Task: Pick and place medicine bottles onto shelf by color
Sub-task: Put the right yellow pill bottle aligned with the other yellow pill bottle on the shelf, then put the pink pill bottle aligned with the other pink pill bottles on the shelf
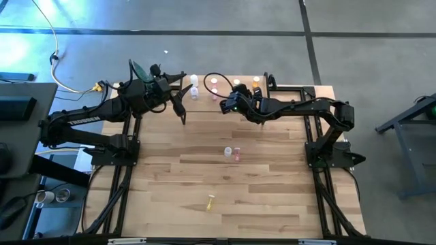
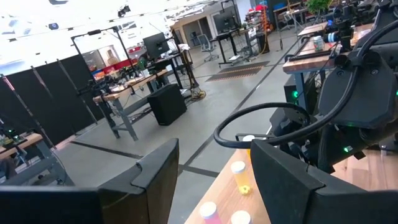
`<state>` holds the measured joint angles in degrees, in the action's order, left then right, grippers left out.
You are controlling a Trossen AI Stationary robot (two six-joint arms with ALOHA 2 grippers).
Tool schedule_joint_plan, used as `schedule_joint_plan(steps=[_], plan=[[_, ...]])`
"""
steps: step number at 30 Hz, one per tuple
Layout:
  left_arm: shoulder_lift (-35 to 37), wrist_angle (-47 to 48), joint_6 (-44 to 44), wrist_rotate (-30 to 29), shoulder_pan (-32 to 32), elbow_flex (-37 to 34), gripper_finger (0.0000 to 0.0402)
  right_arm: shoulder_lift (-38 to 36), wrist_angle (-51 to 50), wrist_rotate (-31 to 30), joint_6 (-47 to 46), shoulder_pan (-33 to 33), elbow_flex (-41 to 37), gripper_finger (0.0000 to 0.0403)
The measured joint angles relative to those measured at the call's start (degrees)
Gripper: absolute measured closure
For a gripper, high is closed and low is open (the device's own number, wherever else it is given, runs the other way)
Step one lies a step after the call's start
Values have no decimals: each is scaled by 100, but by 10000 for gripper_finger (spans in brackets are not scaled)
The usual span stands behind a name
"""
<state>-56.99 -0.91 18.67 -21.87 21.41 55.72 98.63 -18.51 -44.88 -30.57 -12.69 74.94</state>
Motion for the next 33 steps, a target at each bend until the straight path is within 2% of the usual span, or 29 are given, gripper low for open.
schedule_joint_plan(steps=[10,21,33], plan=[[0,-2,-1,0,0,0,213,-81,38,30,0,-17,0,254],[0,0,0,0,0,0,213,-189,54,55,-1,-17,0,208],[0,27,1,4,-2,0,213,-728,111,155,103,31,0,205]])
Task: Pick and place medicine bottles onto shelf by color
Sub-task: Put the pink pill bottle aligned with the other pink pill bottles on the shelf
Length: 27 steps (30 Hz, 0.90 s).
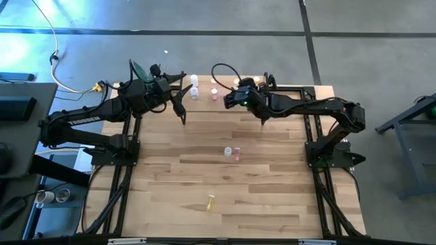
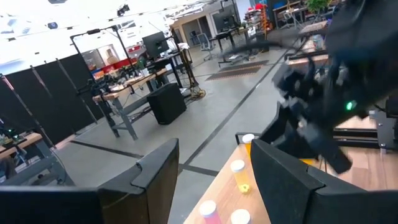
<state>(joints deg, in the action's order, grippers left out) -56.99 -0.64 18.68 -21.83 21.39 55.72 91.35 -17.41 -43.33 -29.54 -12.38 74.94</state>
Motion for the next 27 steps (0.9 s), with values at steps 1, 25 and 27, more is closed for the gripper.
schedule_joint_plan(steps=[1,25,27], plan=[[0,8,0,-2,2,0,213,-59,28,55,0,22,0,205],[2,1007,-2015,1332,-501,-2,213,-1822,-761,2285,1099,214,0,205],[2,1010,-2247,1466,-580,-2,213,-1877,-932,2331,1271,214,0,205]])
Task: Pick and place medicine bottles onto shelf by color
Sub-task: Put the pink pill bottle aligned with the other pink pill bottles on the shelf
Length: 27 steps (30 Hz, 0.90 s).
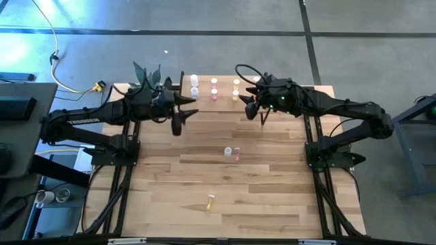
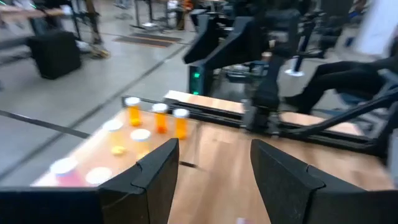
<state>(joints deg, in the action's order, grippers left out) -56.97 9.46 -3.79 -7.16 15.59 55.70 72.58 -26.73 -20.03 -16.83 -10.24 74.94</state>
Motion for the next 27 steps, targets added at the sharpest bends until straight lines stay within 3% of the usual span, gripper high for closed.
schedule_joint_plan(steps=[7,16,22,27], plan=[[0,198,-655,57,-373,0,213,-115,-704,705,406,-148,0,205],[0,1265,-1412,70,-1001,0,213,-97,-1427,2551,1016,-403,4,205],[0,2032,-1630,60,-1297,0,213,-11,-1752,2751,1456,-280,-219,205],[92,2874,-2371,53,-1390,2,213,0,-1670,2753,1327,-90,-615,205]])
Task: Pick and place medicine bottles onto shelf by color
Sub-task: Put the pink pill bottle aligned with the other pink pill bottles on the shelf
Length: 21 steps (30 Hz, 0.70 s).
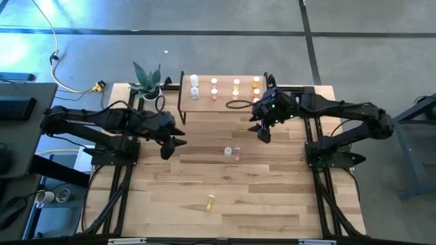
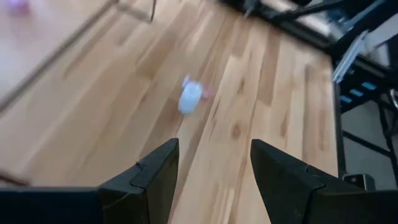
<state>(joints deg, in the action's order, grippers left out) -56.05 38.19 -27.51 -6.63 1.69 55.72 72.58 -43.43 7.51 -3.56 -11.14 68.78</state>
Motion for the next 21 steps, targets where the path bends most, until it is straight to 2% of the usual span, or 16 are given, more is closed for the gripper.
schedule_joint_plan(steps=[8,14,21], plan=[[-20,586,-383,-68,-37,-2,213,1,77,-50,-1691,478,-584,205],[-17,682,-205,-567,-35,-2,213,3,725,-476,-3033,945,-848,205],[-17,726,-186,-583,-35,-2,213,20,1456,-1202,-3839,1580,-627,206]])
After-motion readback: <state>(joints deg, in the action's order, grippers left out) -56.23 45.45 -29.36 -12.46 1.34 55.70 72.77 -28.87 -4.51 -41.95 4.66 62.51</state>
